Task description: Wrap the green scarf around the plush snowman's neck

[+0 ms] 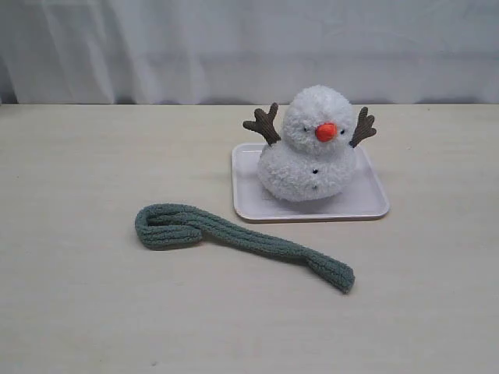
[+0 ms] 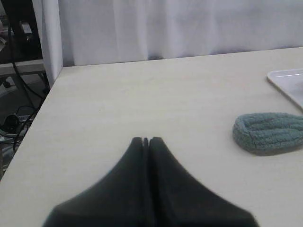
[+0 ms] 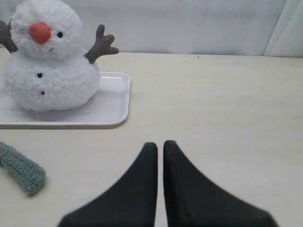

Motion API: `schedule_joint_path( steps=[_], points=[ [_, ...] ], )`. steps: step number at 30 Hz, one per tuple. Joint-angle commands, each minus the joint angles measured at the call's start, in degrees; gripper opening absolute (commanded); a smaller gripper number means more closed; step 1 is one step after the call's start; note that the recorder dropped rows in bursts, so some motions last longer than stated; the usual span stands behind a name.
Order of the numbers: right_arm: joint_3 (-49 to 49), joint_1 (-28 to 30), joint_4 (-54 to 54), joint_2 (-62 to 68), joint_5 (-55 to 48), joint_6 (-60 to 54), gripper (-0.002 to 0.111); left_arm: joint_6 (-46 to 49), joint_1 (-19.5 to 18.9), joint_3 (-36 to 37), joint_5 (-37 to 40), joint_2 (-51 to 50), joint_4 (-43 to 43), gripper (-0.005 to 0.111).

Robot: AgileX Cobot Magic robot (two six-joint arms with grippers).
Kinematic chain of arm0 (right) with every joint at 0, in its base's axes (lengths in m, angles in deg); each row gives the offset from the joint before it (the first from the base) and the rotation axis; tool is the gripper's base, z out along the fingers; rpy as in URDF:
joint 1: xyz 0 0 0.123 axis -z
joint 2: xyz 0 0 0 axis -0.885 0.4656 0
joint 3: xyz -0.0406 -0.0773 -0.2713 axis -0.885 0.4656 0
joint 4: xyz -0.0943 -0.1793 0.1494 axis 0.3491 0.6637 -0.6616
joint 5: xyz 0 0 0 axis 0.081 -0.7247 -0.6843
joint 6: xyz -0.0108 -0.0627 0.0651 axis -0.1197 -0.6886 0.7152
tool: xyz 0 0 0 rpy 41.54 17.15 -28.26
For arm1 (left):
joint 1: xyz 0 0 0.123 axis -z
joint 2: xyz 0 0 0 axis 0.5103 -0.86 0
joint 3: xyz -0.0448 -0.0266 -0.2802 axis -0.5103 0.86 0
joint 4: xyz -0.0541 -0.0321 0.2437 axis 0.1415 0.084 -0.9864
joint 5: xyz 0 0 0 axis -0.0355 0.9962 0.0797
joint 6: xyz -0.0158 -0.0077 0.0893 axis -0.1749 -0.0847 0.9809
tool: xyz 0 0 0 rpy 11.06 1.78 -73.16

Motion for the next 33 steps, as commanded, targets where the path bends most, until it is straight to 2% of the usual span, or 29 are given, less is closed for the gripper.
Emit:
schedule_joint_path(
  steps=[1, 11, 18, 22, 24, 29, 31, 33],
  points=[
    [0.1, 0.3, 0.5, -0.2, 2.2, 0.0, 0.004, -0.1, -0.1, 0.1, -0.7, 0.1, 0.2, 0.000],
    [0.1, 0.3, 0.5, -0.2, 24.5, 0.0, 0.004, -0.1, -0.1, 0.1, -0.7, 0.1, 0.2, 0.000],
    [0.1, 0.3, 0.3, -0.2, 56.9, 2.9, 0.004, -0.1, -0.1, 0.1, -0.6, 0.1, 0.2, 0.000],
    [-0.1, 0.3, 0.4, -0.2, 69.0, 4.8, 0.004, -0.1, -0.1, 0.1, -0.6, 0.1, 0.2, 0.000],
    [-3.7, 0.3, -0.7, -0.2, 65.6, 8.0, 0.004, -0.1, -0.1, 0.1, -0.6, 0.1, 0.2, 0.000],
    [-17.1, 0.3, -0.9, 0.9, 41.3, 11.8, 0.006, -0.1, -0.1, 0.1, -0.6, 0.1, 0.2, 0.000],
    [-22.6, 0.3, -0.9, 3.7, 32.4, 11.8, 0.014, -0.1, -0.1, 0.1, -0.6, 0.1, 0.2, 0.000],
    [-28.6, 0.3, -0.9, 7.2, 23.4, 11.8, 0.029, -0.1, -0.1, 0.1, -0.6, 0.1, 0.2, 0.000]
  ],
)
